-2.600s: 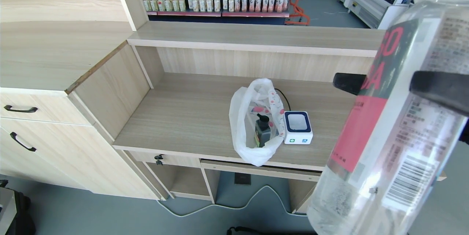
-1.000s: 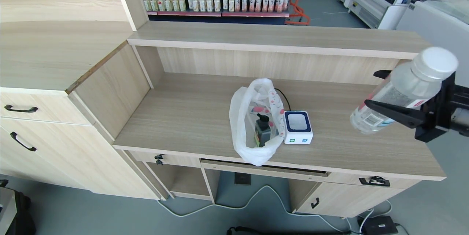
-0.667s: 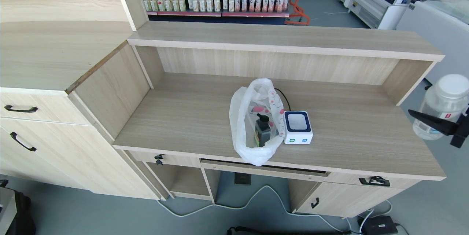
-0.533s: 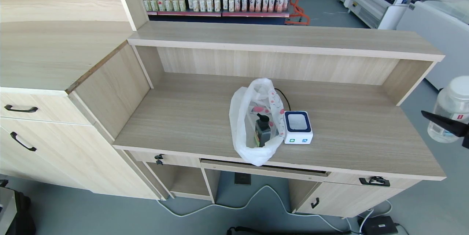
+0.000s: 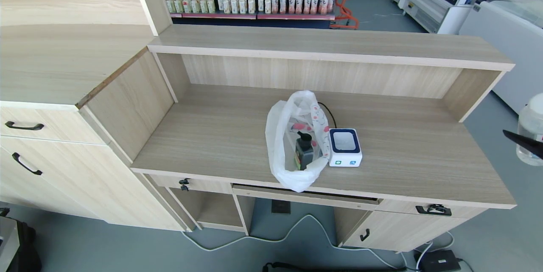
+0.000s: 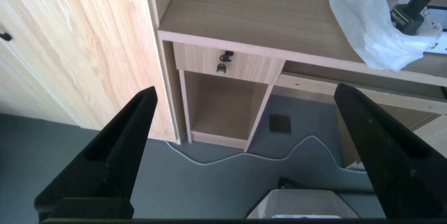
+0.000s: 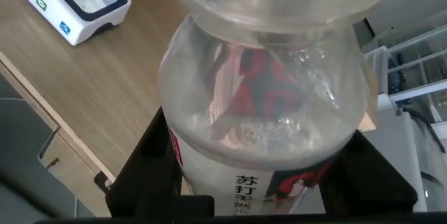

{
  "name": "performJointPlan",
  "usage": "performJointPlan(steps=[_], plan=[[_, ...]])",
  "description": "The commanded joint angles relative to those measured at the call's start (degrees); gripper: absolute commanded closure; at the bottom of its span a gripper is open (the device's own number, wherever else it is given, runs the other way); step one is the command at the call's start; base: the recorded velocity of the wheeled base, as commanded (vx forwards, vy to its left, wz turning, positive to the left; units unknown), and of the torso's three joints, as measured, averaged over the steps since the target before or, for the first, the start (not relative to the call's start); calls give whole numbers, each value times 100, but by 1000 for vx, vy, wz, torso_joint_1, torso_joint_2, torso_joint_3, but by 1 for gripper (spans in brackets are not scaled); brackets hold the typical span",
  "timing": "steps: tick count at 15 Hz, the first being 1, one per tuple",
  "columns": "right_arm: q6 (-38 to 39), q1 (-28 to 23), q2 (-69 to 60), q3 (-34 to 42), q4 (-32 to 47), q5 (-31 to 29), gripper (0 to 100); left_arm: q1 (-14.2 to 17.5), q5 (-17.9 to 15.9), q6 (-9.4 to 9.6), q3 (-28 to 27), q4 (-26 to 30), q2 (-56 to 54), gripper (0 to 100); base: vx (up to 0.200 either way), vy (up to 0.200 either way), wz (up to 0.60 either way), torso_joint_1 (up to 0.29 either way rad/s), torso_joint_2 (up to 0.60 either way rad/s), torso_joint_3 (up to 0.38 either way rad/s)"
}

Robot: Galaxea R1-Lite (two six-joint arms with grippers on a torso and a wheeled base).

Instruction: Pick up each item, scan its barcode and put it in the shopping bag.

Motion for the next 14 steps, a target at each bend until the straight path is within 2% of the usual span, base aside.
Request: performJointPlan(steps=[1, 2, 4, 5, 9, 11, 14], plan=[[-9, 47, -9, -35, -8, -4, 100, 0, -1, -2, -1, -1, -2, 0, 0, 0, 600, 2, 2, 2], [-27, 100, -18, -44, -16, -39, 100, 0, -1, -2, 7, -1, -2, 0, 0, 0, 600, 2, -2, 2], [-176, 522, 61, -79, -69, -470, 100, 0, -1, -2, -1, -1, -2, 0, 0, 0, 600, 2, 2, 24], [-202, 697, 210, -114, -131, -470, 100, 0, -1, -2, -1, -1, -2, 0, 0, 0, 600, 2, 2, 2], [-791, 1330, 1054, -492, -579, -487, 100, 0, -1, -2, -1, -1, -2, 0, 0, 0, 0, 0, 0, 0], [-818, 1647, 1432, -589, -992, -478, 100, 0, -1, -2, -1, -1, -2, 0, 0, 0, 0, 0, 0, 0], [-1187, 1708, 1625, -431, -1229, -461, 100, 0, -1, -2, -1, -1, -2, 0, 0, 0, 0, 0, 0, 0]])
